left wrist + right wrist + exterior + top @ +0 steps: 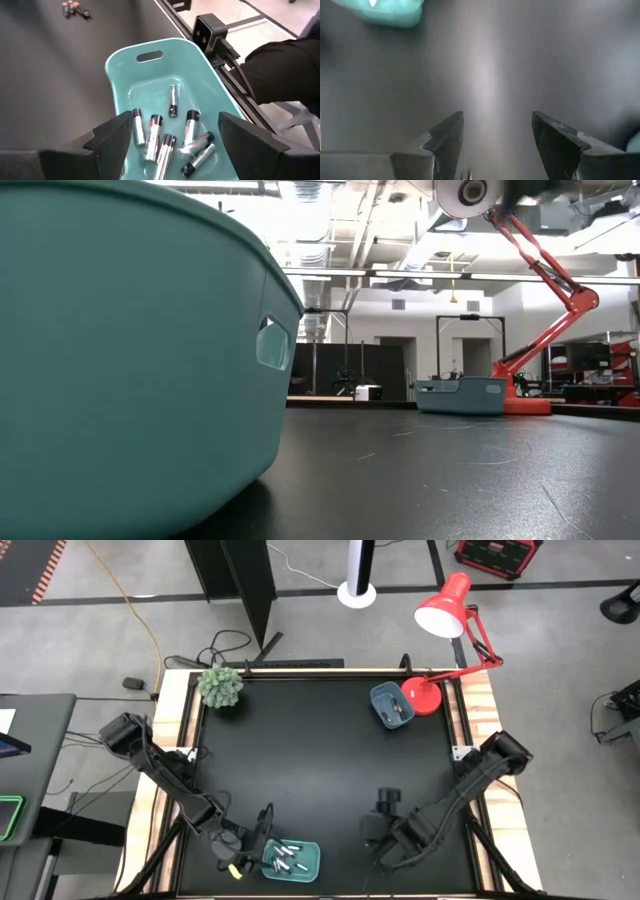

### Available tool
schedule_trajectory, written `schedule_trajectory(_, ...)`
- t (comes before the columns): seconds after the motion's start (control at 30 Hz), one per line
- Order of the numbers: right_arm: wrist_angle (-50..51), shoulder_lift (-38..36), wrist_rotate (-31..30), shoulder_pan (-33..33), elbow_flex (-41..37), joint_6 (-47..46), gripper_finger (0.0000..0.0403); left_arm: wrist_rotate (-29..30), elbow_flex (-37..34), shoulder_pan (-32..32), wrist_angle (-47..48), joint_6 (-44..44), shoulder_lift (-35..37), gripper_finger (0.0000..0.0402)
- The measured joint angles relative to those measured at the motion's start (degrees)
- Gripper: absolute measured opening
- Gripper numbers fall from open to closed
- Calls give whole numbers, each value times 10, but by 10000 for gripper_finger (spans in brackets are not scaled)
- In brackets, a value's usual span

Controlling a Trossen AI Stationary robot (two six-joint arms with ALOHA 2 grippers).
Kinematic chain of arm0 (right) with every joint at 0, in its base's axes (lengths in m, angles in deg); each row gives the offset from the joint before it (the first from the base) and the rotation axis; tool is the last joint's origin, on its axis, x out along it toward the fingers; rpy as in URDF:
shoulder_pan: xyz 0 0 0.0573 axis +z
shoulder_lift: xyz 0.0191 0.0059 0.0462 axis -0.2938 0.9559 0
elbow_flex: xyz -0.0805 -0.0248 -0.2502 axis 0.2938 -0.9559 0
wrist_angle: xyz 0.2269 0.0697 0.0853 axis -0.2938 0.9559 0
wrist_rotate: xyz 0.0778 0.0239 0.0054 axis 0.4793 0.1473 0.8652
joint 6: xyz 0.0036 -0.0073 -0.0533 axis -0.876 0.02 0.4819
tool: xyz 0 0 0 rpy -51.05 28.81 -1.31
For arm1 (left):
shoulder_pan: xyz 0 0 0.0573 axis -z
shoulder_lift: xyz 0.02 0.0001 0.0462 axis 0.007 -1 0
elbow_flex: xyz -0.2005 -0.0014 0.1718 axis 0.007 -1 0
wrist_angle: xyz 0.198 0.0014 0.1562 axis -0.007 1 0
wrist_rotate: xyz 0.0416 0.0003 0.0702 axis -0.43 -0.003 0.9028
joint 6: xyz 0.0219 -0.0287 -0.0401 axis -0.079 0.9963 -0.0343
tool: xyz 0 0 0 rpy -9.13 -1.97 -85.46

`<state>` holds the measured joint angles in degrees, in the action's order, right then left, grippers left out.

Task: Sort batteries
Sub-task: Put the black battery into the blue bin

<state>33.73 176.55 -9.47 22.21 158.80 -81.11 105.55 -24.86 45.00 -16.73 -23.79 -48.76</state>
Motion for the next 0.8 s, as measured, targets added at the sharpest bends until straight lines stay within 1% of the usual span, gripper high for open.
schedule_trajectory(0.1, -9, 0, 65, 18, -44, -41, 251, 14, 0, 2, 32, 22, 23, 290)
schedule_trajectory(0.2, -35, 1, 100, 39, -85, -74, 251, 39, 0, 8, 52, 26, 47, 291)
schedule_trajectory(0.33, -101, 1, 119, 61, -136, -84, 251, 71, 0, 12, 66, 11, 72, 291)
schedule_trajectory(0.43, -140, 1, 130, 69, -171, -84, 251, 84, 0, 12, 72, 2, 85, 292)
schedule_trajectory(0.63, -168, 1, 135, 59, -217, -77, 251, 85, 0, 12, 80, 2, 89, 292)
schedule_trajectory(0.8, -210, 1, 156, 42, -244, -29, 250, 85, 0, 12, 80, 0, 89, 292)
